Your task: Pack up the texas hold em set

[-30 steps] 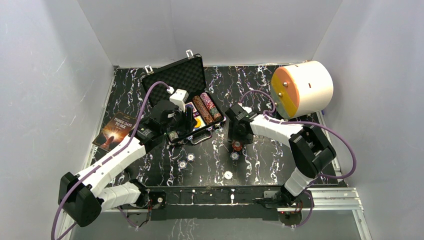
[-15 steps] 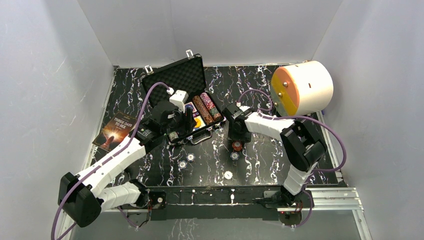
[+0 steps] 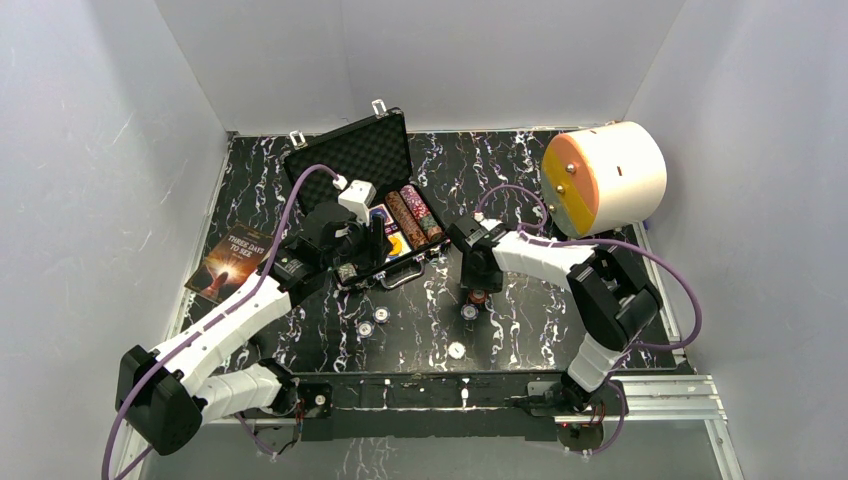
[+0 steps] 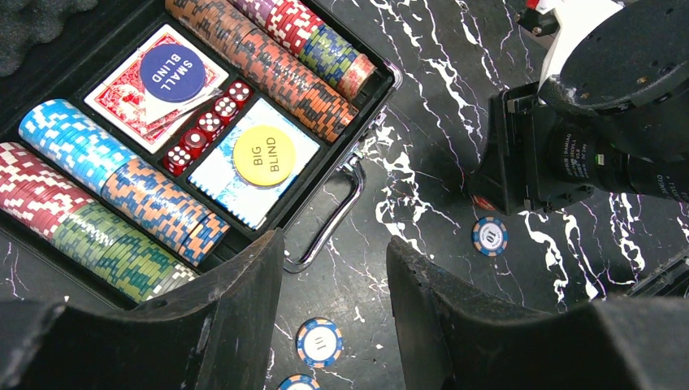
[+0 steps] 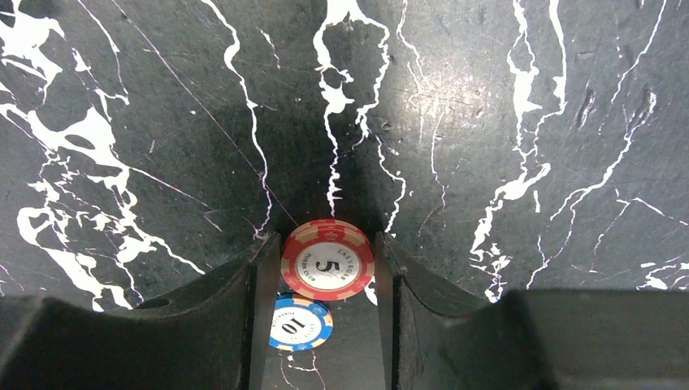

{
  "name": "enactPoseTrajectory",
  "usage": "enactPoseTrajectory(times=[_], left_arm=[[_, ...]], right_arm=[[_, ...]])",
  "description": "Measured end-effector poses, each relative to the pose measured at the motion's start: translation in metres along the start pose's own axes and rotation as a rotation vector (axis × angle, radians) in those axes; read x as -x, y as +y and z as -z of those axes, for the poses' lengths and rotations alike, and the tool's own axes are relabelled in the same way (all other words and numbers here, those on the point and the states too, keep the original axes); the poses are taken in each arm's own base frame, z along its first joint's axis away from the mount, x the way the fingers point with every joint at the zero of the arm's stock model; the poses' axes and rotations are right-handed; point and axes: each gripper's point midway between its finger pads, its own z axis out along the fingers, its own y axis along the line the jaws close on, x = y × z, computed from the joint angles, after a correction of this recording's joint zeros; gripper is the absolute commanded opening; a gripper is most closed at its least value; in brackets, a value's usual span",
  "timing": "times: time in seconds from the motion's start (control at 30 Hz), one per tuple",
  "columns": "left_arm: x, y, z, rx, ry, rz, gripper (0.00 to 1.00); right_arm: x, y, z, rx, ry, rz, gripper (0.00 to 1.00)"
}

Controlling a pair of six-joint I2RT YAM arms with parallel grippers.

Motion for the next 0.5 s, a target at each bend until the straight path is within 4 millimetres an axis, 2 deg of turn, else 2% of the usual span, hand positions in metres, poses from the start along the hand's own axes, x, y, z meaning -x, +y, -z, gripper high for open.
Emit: enactPoseTrajectory(times=[0.2, 0.37, 0.5], left_arm=[[-0.0001, 0.0001, 0.0, 0.001, 0.0, 0.003, 0.49], [0.0002, 0.0, 0.0003, 0.001, -0.001, 0.003, 0.49], [0.0011, -0.0002, 0.001, 0.0, -0.005, 0.004, 0.49]], right_arm=[[-0.002, 0.0003, 0.0005, 0.007, 0.006, -0.003, 0.52], [-0.0031, 0.0006, 0.0008, 0.008, 0.009, 0.0, 0.61], [-0.0049, -0.001, 0.0012, 0.001, 0.016, 0.002, 0.59]])
